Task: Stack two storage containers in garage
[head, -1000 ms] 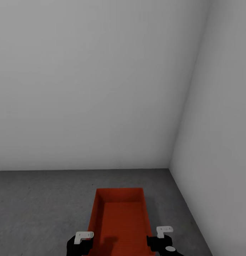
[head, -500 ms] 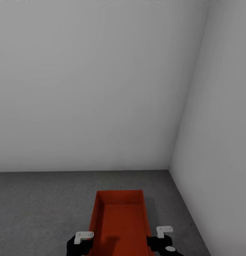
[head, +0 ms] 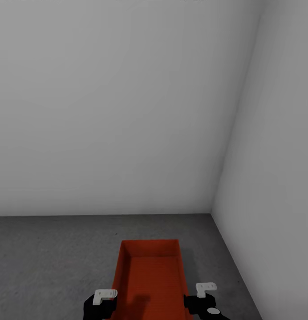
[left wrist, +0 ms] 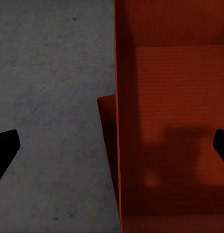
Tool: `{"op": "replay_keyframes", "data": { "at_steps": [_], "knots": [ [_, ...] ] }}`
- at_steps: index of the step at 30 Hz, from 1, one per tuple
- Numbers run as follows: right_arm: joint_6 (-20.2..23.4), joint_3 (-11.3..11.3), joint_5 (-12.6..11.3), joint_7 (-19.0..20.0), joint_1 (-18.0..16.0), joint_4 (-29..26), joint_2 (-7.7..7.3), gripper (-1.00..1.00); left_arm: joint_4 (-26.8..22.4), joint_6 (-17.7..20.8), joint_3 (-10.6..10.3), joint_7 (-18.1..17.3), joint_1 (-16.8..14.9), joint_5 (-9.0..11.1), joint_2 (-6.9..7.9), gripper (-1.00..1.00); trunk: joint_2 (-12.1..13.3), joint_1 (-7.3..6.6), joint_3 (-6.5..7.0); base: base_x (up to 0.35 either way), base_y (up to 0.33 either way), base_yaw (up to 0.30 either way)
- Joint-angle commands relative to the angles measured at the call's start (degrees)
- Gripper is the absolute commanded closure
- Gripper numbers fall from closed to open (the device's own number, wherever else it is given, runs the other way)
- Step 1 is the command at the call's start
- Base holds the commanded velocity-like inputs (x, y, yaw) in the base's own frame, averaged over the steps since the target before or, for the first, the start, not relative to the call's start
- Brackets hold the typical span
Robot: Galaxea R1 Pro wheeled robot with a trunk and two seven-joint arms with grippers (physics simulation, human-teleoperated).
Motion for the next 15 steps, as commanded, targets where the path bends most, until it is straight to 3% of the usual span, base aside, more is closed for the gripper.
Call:
{"op": "replay_keyframes", "data": {
  "at_steps": [1,5,15],
  "knots": [
    [-0.14,0.31,0.02,-0.29,-0.04,0.06,0.01,-1.0,0.06,-0.2,0.46,0.21,-0.04,-0.61,-0.02,-1.0,-0.03,0.0,-0.05,0.0,0.0,0.0],
    [-0.14,0.31,0.02,-0.29,-0.04,0.06,0.01,-1.0,0.06,-0.2,0.46,0.21,-0.04,-0.61,-0.04,-1.0,-0.03,0.0,-0.05,0.0,0.0,0.0],
    [-0.14,0.31,0.02,-0.29,-0.04,0.06,0.01,-1.0,0.06,-0.2,0.46,0.18,-0.04,-0.61,0.0,-1.0,3.98,-2.2,1.74,0.0,0.0,0.0]
  ]
}}
